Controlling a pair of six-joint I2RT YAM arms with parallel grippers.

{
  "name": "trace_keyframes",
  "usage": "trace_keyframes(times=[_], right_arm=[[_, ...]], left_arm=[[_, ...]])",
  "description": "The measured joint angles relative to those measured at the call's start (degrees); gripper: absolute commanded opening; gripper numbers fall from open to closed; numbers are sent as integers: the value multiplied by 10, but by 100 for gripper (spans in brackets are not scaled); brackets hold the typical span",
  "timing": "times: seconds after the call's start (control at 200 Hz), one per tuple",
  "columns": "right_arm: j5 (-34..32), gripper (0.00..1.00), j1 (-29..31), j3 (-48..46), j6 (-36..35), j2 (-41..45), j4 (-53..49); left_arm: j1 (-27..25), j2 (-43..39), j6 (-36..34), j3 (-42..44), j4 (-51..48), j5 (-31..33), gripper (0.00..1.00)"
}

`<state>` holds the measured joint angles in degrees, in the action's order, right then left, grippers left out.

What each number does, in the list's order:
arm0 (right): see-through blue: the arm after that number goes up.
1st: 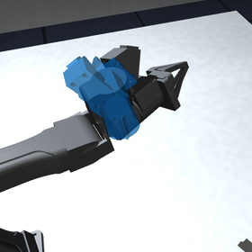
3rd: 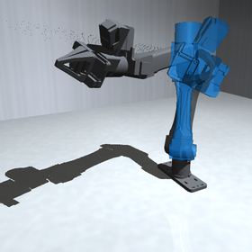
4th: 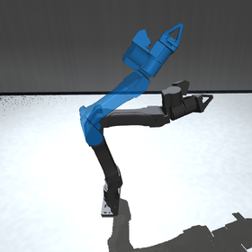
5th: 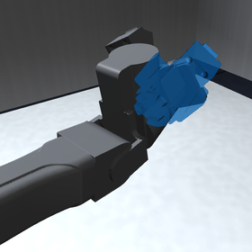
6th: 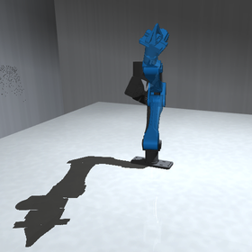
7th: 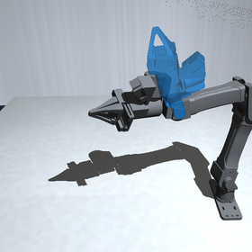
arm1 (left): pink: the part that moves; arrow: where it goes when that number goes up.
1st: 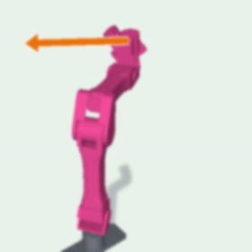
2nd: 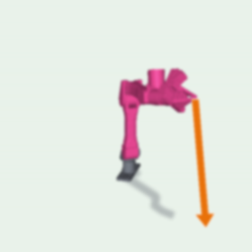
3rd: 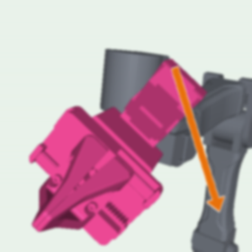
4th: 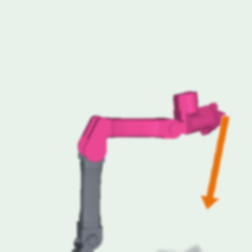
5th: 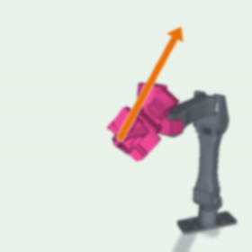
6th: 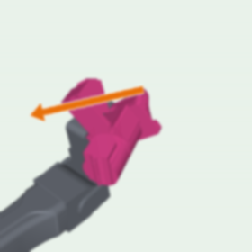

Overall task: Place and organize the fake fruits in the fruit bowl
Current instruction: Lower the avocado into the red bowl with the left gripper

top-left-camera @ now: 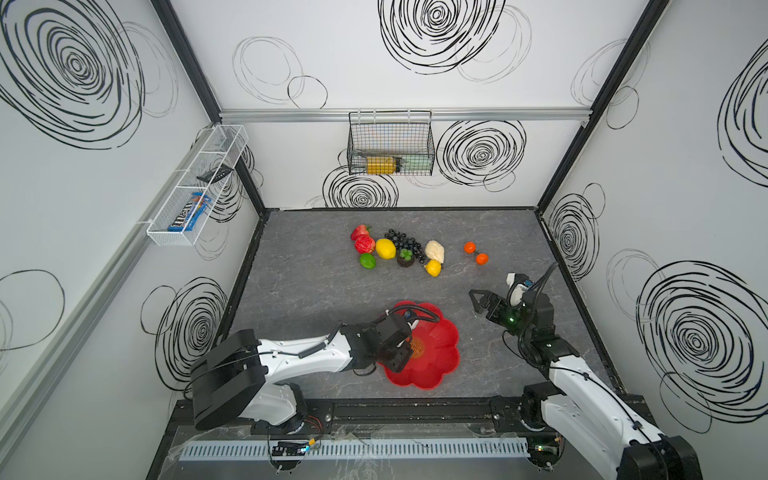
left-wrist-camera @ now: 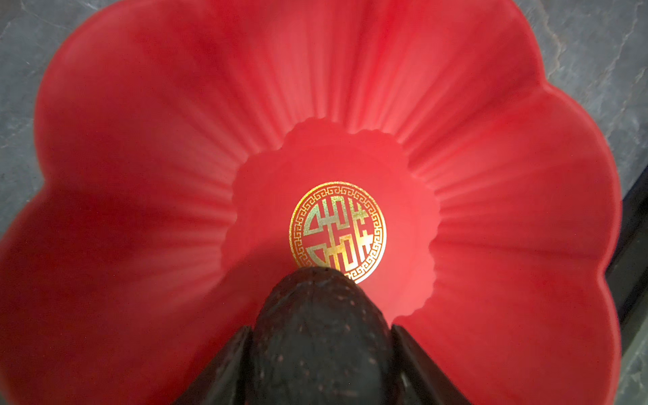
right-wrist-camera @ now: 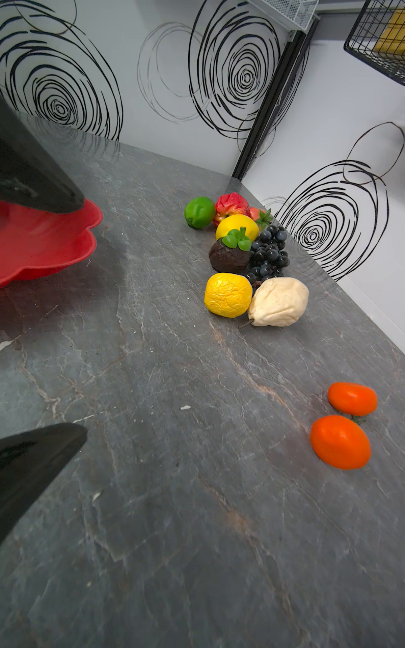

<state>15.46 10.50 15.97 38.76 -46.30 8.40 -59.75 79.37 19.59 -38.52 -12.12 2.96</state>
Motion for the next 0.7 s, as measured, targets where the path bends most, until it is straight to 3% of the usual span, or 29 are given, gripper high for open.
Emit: trace_keyframes(times=[0.701], right_arm=[[16,97,-7,0,7,0,0]], left_arm=[[-4,-21,-4,0,-44,56,70]])
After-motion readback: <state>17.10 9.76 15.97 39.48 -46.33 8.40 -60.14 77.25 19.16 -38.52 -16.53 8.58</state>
